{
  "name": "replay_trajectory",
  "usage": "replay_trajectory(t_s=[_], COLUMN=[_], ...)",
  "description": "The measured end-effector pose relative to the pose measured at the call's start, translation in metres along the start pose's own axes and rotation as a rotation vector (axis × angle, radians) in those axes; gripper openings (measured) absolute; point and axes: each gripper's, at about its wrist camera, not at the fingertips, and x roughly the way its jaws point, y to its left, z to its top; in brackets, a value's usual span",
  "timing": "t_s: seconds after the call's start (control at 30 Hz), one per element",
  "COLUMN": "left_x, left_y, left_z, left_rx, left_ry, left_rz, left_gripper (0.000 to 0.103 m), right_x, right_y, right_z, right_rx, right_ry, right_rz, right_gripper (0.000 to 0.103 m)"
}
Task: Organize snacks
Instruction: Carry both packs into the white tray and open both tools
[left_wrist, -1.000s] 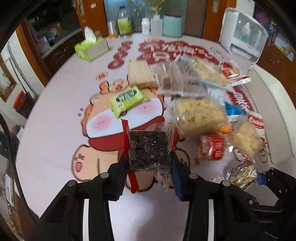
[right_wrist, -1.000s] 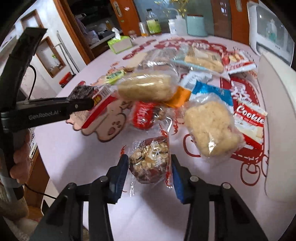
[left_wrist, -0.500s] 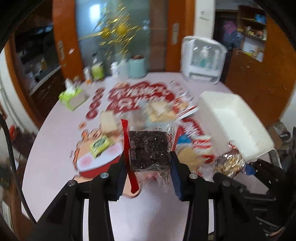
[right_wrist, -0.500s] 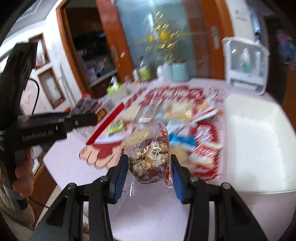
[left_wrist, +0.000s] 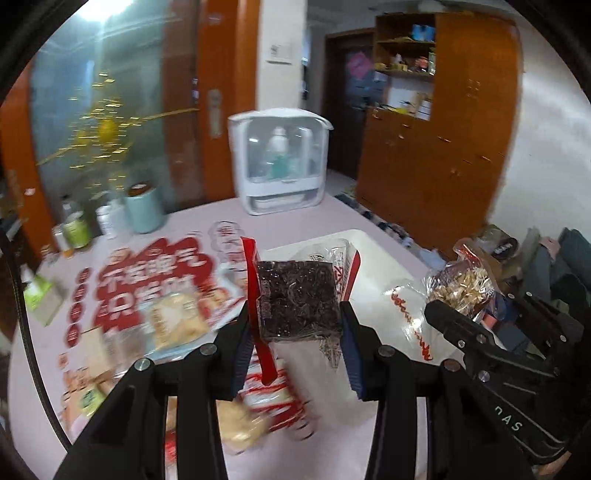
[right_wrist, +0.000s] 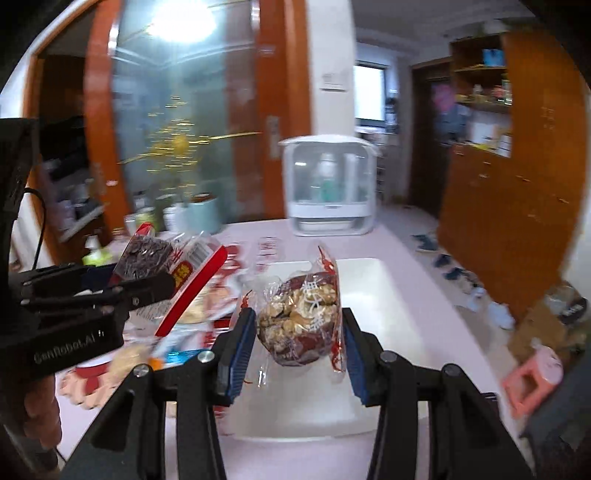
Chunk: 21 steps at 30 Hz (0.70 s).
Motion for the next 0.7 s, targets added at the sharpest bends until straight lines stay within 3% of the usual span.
replay_trajectory(t_s=[0.13,0.33,0.5,0.57,0.63,0.7], left_x=[0.053,0.130,0.162,0.167,0.166,0.158], left_y=[-0.026,-0.041,-0.034,-0.030,-0.028,-0.027], left_z=[0.005,-0.012,-0.030,-0.035,-0.037,-0.037], left_rx=[0.021,0.032,0.011,0.006,0.016,0.023], left_ry=[0.060,0.206,0.276,0.290,0.288,0.262], left_rz=[-0.036,-0.040,-0.024,-0.001,0.025,0.042], left_gripper=[0.042,0.042,0.043,0.049,0.080,0.091], right_x=[0.023,0.073,0.092,0.094,0.094,0.093], right_y=[-0.029,-0.048,-0.049,-0.048,-0.049,-0.052], right_z=[-0.004,-0.029,-0.053,-0.057,-0.058,-0.058], right_rx=[0.033,0.072,0.068,0.075,0.091,0.117], right_ry=[0.060,0.207,0.280,0.280,0.278,0.281], right_rz=[-0.077,-0.116,-0.135,-0.142,-0.135,-0.122], right_gripper=[0.046,0.046,0.047,0.047,0.047,0.051])
